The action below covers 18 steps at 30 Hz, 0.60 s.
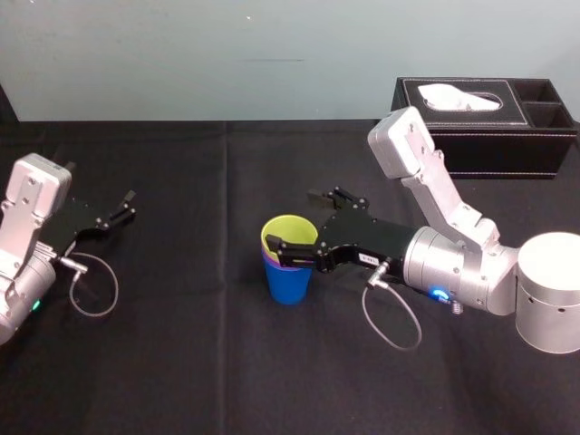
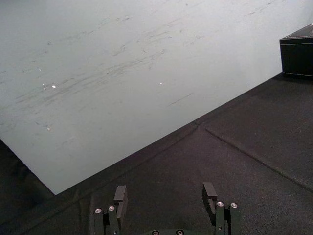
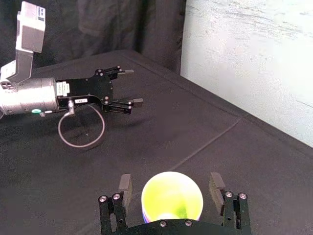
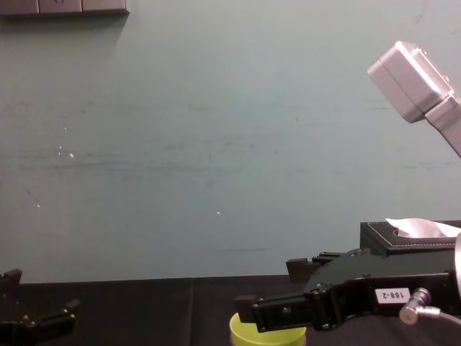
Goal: Stack the three plastic cups sequentially using one hand.
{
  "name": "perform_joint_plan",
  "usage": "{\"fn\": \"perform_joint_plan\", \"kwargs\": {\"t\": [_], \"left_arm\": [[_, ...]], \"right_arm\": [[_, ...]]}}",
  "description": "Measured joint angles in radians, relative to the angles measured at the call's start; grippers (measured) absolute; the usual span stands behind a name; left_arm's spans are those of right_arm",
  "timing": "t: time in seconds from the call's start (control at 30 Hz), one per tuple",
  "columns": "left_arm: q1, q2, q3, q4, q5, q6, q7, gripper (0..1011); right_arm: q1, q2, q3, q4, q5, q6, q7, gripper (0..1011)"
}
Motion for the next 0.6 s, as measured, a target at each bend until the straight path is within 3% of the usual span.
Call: {"fn": "perform_joint_plan", "kwargs": {"t": [0.37,0.6], "left_arm": [[0.000,0.000,0.000,0.000,0.000,0.000,0.000,1011],[0.000,0.000,0.000,0.000,0.000,0.000,0.000,1011]], "right_arm": [[0.000,0.000,0.000,0.000,0.000,0.000,0.000,1003],[-0.022,0.003,0.018,-0.017,-0.012,-0.031,-0.026,1003]]}}
